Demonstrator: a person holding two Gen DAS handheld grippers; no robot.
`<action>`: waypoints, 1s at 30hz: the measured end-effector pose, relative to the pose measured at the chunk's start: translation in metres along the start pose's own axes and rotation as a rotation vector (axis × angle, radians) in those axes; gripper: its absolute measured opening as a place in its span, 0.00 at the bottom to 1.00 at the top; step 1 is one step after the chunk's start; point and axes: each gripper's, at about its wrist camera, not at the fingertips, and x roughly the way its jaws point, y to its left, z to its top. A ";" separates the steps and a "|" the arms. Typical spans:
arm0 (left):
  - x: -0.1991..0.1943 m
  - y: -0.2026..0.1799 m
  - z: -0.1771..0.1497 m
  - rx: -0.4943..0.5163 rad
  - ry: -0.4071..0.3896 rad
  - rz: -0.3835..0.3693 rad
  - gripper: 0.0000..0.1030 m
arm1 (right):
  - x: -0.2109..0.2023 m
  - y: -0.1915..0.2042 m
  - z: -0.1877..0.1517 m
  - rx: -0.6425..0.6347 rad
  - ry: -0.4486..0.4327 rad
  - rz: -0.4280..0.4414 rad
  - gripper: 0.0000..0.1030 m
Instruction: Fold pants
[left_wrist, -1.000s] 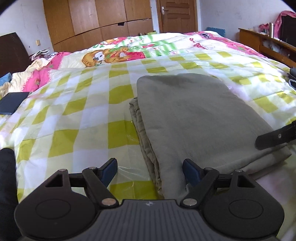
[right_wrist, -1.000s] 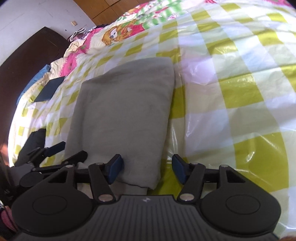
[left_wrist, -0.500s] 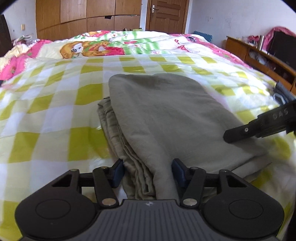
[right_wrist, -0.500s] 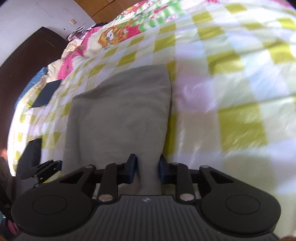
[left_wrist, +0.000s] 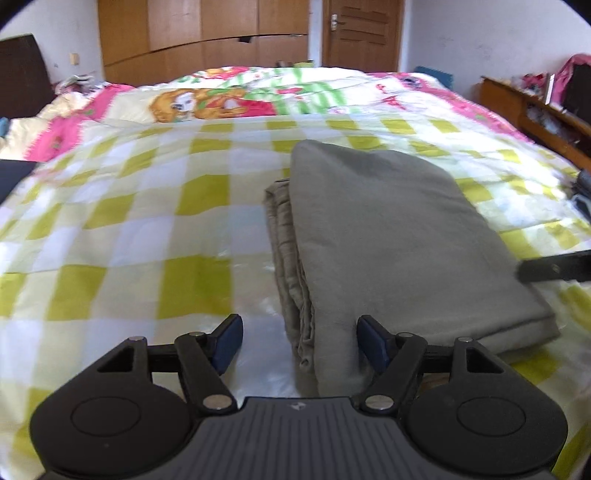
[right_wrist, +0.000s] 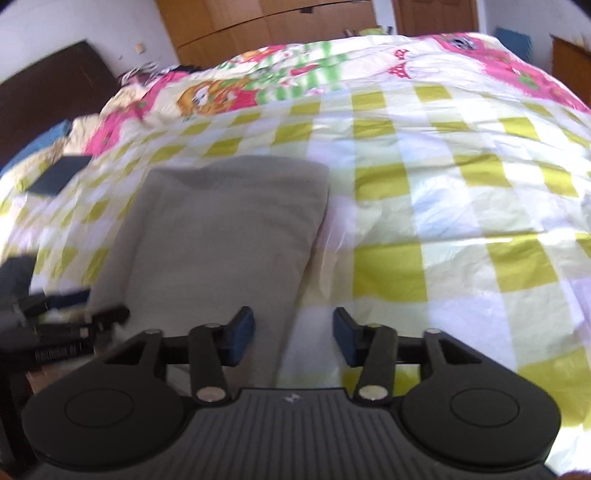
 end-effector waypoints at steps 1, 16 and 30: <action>-0.003 -0.004 -0.001 0.030 -0.007 0.046 0.84 | 0.002 0.005 -0.007 -0.014 0.037 0.021 0.53; -0.047 -0.023 -0.016 0.019 -0.022 0.142 0.84 | -0.040 0.031 -0.037 -0.032 -0.020 0.037 0.56; -0.078 -0.048 -0.044 -0.029 -0.020 0.078 0.85 | -0.039 0.046 -0.055 -0.026 -0.013 0.059 0.57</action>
